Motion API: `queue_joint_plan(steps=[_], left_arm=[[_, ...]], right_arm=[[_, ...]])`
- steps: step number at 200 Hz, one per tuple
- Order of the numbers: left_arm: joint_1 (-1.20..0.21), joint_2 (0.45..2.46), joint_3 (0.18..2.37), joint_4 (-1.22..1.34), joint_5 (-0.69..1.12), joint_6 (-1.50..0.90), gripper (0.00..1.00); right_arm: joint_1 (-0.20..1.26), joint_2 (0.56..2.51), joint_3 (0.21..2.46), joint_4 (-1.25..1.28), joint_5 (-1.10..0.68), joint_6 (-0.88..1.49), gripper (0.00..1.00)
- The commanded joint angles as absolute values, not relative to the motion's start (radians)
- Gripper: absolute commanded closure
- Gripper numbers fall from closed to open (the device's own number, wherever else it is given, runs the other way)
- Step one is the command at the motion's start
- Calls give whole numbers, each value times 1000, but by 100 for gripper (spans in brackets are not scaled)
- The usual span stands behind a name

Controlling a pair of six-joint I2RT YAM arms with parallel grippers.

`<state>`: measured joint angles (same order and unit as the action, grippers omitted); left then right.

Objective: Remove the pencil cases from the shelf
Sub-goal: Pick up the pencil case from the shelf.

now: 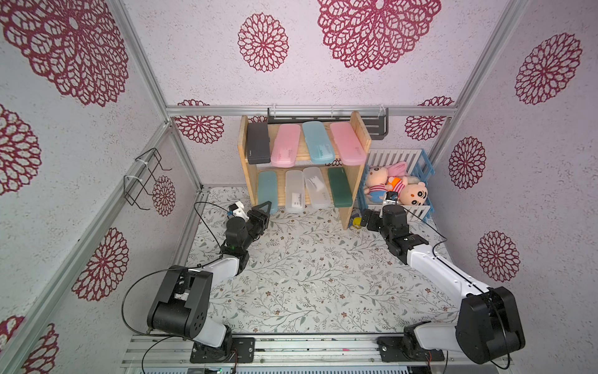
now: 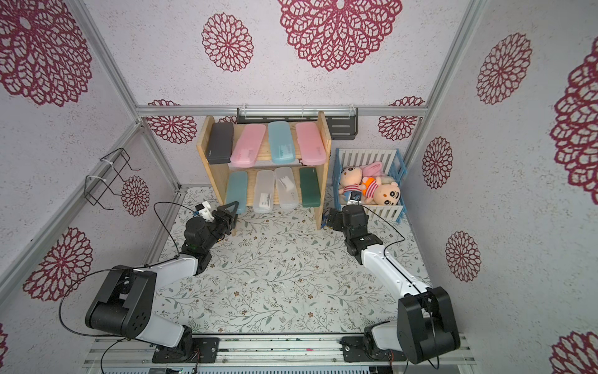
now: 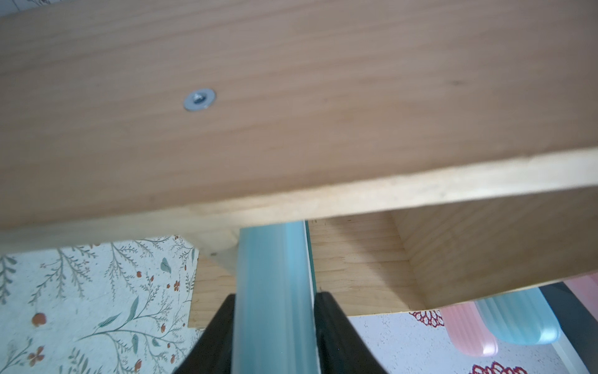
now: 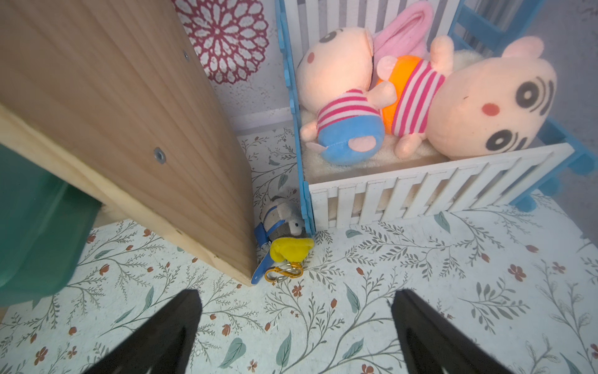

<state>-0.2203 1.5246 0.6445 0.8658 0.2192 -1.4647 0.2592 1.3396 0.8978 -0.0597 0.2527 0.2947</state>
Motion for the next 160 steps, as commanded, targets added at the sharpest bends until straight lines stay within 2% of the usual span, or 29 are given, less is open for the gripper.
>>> queue_joint_plan(steps=[1, 18, 41, 97, 122, 160], left_arm=[[-229, 1473, 629, 824, 205, -1433, 81], [-232, 1440, 616, 790, 196, -1426, 87], [-236, 1401, 590, 776, 189, -1424, 100], [-258, 1210, 530, 561, 129, -1273, 100], [-279, 1040, 444, 484, 55, -1192, 100], [-354, 727, 360, 207, -62, -966, 100]], right_arm=[[257, 1324, 927, -56, 242, 275, 1], [257, 1317, 924, -60, 242, 275, 1], [259, 1299, 912, -61, 236, 281, 1], [268, 1221, 869, -55, 218, 293, 1], [275, 1153, 842, -55, 201, 303, 1], [304, 1010, 784, -60, 164, 350, 1]])
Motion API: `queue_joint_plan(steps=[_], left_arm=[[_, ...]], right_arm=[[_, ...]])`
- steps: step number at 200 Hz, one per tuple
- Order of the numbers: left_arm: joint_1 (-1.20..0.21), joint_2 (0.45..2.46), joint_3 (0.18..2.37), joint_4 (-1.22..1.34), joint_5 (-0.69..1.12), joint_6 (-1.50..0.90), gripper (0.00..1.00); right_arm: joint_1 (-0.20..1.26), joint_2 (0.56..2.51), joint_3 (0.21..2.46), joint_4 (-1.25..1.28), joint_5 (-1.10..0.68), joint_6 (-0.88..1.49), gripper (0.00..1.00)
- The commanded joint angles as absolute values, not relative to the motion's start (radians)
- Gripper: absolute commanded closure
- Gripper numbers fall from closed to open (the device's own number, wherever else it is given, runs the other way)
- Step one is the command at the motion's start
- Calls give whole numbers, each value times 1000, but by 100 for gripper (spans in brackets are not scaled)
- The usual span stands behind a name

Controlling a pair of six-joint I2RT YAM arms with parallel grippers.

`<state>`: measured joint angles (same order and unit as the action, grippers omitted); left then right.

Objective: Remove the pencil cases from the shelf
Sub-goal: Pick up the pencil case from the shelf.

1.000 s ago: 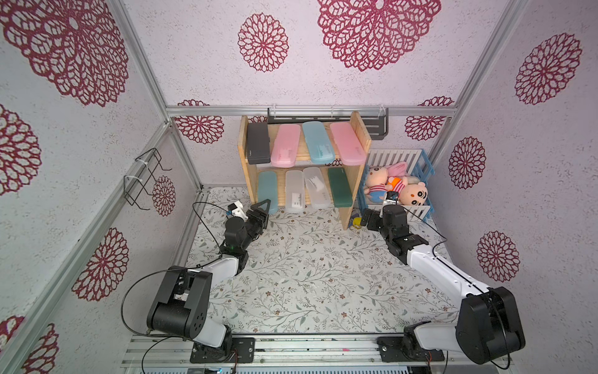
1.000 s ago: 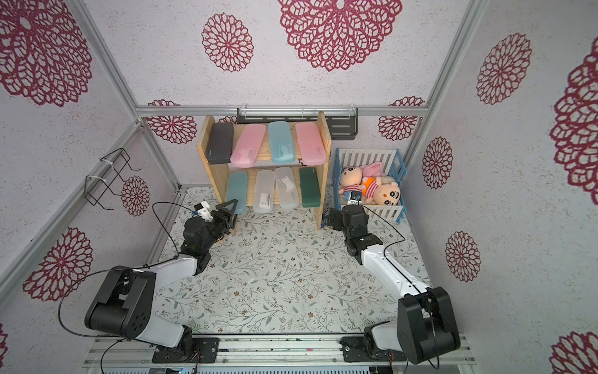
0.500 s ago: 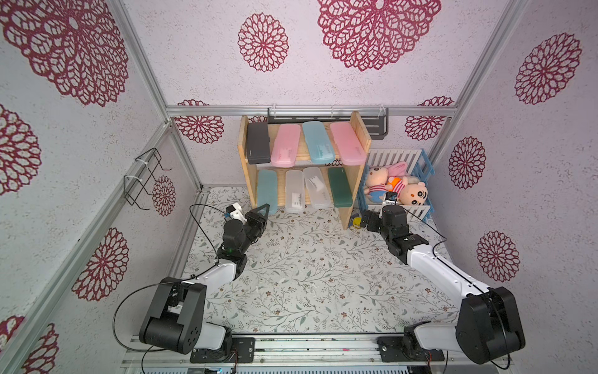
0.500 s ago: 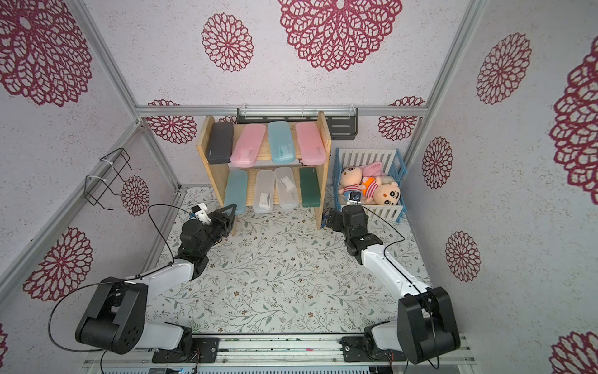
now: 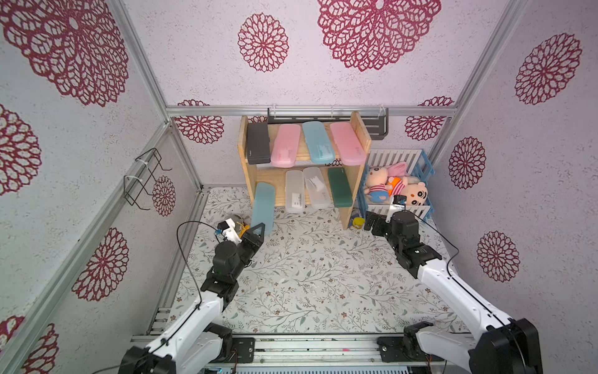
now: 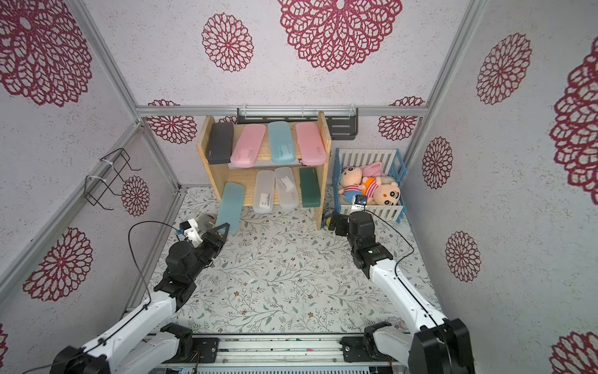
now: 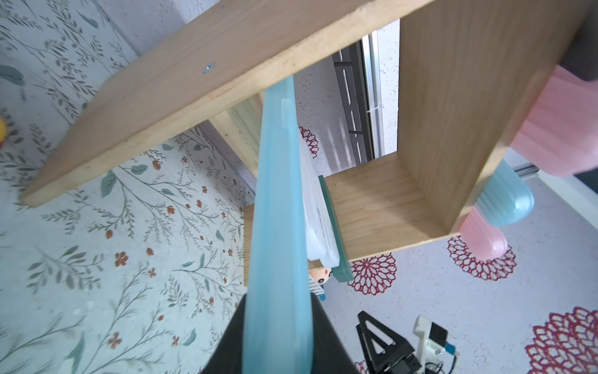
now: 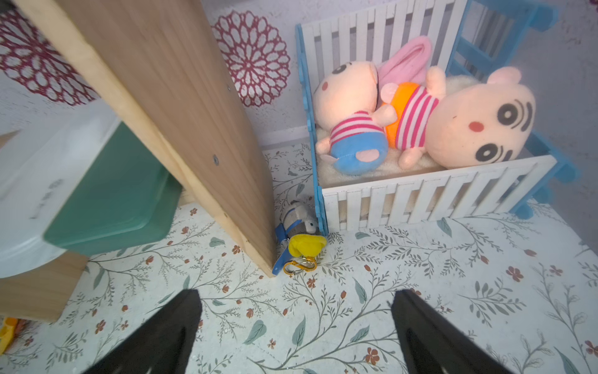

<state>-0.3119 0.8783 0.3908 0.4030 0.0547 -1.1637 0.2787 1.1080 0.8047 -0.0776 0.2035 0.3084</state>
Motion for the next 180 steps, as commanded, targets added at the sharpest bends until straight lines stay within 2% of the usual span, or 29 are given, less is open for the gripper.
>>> queue_joint_plan(steps=[1, 33, 61, 80, 100, 131, 180], left_arm=[[-355, 718, 357, 201, -65, -959, 100], [-383, 445, 244, 101, -137, -827, 100], [-385, 247, 197, 81, -87, -701, 100], [-389, 125, 161, 88, -44, -654, 100], [-391, 5, 148, 29, -42, -641, 100], [-393, 65, 257, -4, -49, -595, 100], [-395, 101, 377, -48, -39, -519, 100]], right_arm=[[306, 1001, 780, -58, 163, 352, 1], [371, 889, 741, -61, 194, 389, 1], [443, 847, 726, -52, 146, 473, 1], [538, 844, 702, 3, 112, 564, 1], [695, 852, 658, 117, 185, 680, 1], [878, 982, 718, 240, 255, 735, 1], [1000, 1294, 1000, 323, 180, 737, 1]])
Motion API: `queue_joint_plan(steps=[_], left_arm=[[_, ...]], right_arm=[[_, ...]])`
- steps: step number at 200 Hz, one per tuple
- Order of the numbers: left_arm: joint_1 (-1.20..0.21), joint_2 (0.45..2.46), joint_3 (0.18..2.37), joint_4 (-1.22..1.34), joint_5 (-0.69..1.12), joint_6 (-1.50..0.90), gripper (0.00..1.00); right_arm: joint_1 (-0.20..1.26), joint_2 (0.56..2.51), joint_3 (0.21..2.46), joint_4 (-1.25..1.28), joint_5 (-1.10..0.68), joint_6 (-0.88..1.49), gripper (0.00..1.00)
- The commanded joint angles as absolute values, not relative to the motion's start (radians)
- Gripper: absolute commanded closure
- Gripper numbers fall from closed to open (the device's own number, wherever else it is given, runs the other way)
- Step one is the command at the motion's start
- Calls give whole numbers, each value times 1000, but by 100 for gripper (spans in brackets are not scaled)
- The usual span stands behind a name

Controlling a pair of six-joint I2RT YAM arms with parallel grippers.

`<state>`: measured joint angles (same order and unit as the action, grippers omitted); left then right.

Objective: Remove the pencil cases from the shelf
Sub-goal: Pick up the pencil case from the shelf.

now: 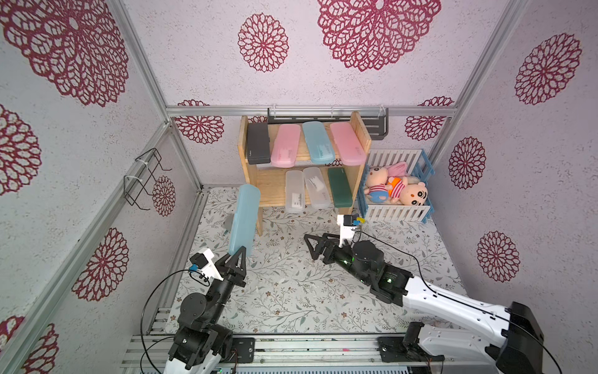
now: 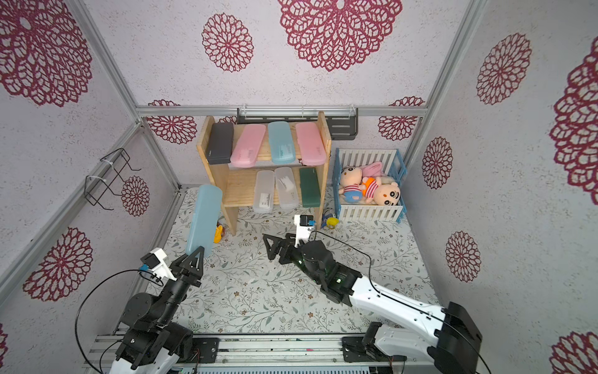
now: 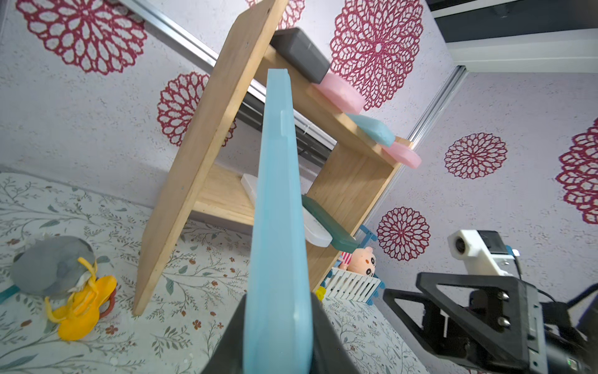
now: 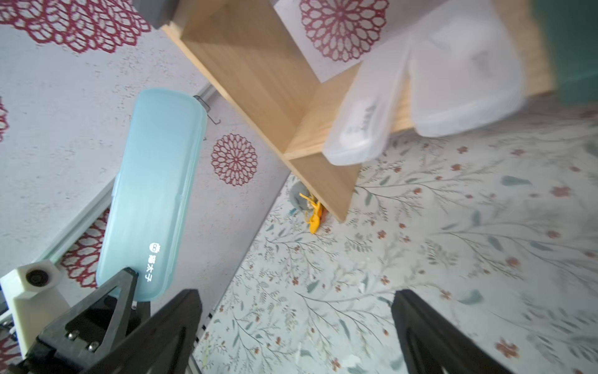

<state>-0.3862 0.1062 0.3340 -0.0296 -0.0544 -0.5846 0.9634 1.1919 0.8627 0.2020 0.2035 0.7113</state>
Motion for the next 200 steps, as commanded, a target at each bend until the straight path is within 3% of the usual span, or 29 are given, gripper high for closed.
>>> queue_joint_plan(steps=[1, 89, 200], left_arm=[[-394, 100, 378, -49, -40, -519, 100], [-396, 2, 436, -197, -62, -510, 100], [-395, 2, 442, -218, -53, -522, 100]], right_arm=[[1001, 1301, 1008, 323, 180, 739, 1], [1107, 1734, 1549, 213, 72, 703, 1], [1154, 1865, 1692, 212, 74, 683, 4]])
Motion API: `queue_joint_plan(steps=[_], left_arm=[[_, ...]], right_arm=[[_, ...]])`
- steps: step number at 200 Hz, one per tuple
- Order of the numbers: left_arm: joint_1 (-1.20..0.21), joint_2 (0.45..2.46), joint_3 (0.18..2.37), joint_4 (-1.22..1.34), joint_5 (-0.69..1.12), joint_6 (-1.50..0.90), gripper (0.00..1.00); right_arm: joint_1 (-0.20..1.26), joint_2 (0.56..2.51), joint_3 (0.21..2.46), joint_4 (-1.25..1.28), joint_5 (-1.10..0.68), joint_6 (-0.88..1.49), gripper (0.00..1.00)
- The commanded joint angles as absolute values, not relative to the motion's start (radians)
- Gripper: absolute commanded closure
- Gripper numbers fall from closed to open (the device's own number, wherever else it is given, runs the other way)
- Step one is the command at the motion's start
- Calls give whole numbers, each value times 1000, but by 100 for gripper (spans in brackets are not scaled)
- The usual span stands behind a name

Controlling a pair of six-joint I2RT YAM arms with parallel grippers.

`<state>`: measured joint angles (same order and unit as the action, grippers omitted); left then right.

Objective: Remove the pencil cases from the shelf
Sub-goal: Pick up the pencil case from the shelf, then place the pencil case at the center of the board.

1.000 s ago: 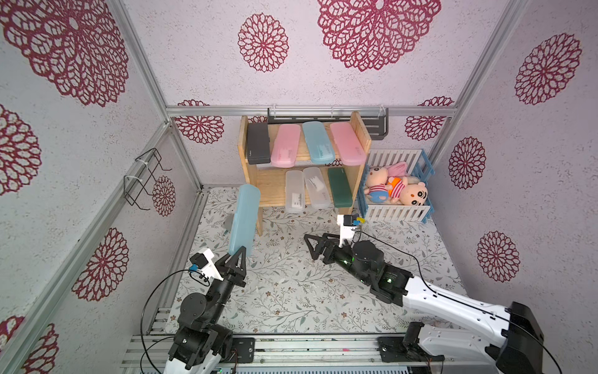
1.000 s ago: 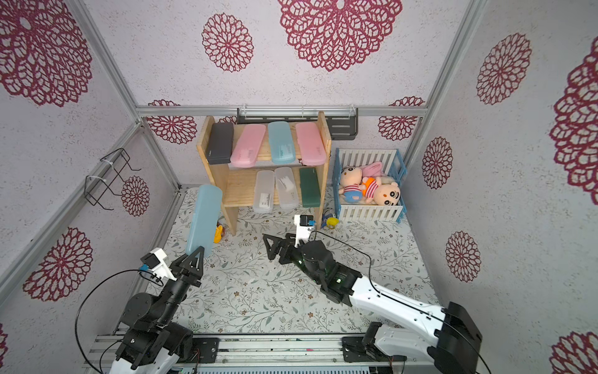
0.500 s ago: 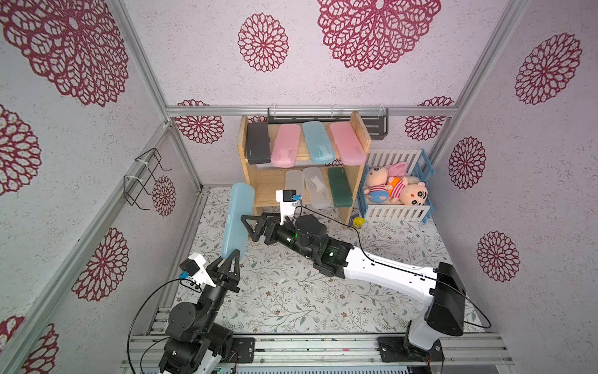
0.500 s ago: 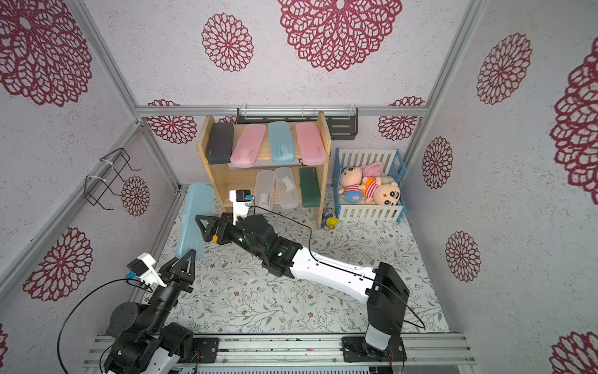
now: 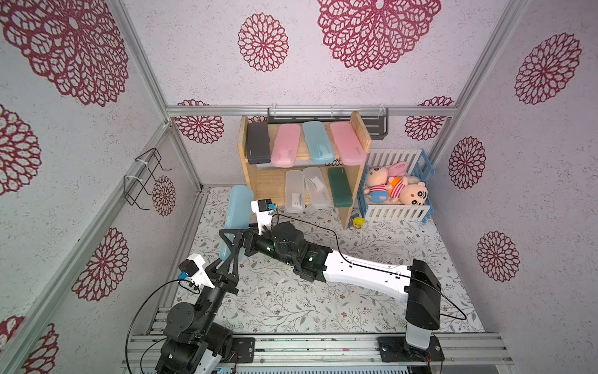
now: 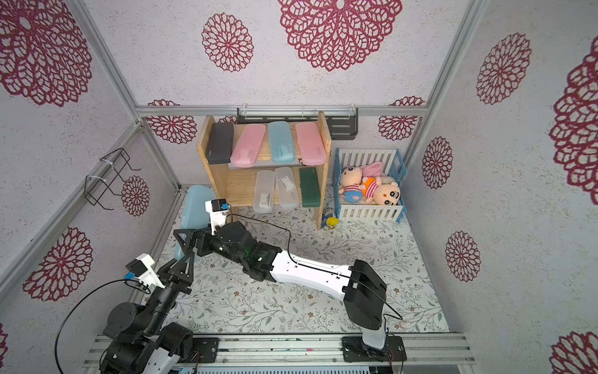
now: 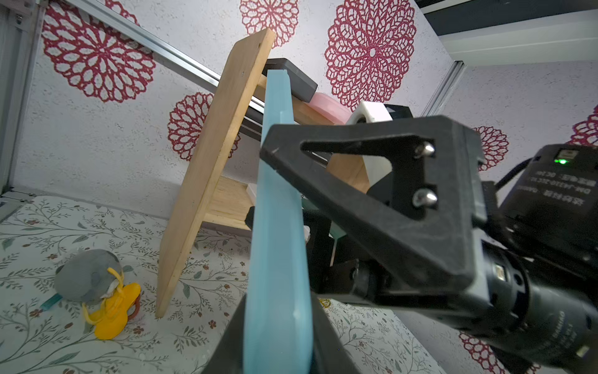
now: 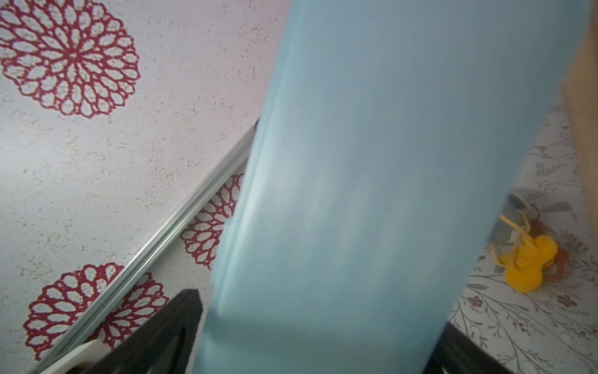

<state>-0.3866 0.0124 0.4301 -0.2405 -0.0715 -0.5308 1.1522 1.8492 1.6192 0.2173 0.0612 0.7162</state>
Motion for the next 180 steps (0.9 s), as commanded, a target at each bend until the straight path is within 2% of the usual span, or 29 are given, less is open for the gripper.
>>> queue_joint_plan(steps=[1, 6, 36, 62, 82, 105, 117, 128, 139, 154, 180], left_arm=[[-394, 2, 442, -219, -53, -522, 100], [-395, 2, 442, -221, -51, -522, 100], [-395, 3, 460, -269, -69, -515, 100], [-394, 2, 449, -273, -124, -515, 100], [-395, 1, 419, -244, -151, -542, 100], [-395, 2, 388, -231, -177, -572, 64], [-395, 2, 386, -238, -187, -574, 37], [-395, 2, 394, -246, -193, -569, 23], [-395, 2, 400, -244, -202, -564, 1], [-395, 2, 417, -241, -202, -565, 3], [-396, 2, 477, -340, -312, -618, 3]], right_arm=[[1154, 1866, 1694, 210, 75, 683, 4], [1155, 1869, 1702, 204, 77, 681, 7], [1169, 1870, 1712, 196, 104, 649, 40], [1192, 1884, 1749, 126, 158, 583, 48], [1196, 1890, 1763, 78, 188, 545, 50], [1197, 1881, 1764, 26, 221, 495, 50], [1195, 1878, 1772, -6, 256, 470, 48], [1195, 1874, 1776, -16, 266, 449, 48], [1195, 1867, 1778, -25, 266, 436, 48], [1195, 1840, 1754, -23, 268, 429, 47], [1193, 1741, 1640, -20, 315, 408, 44]])
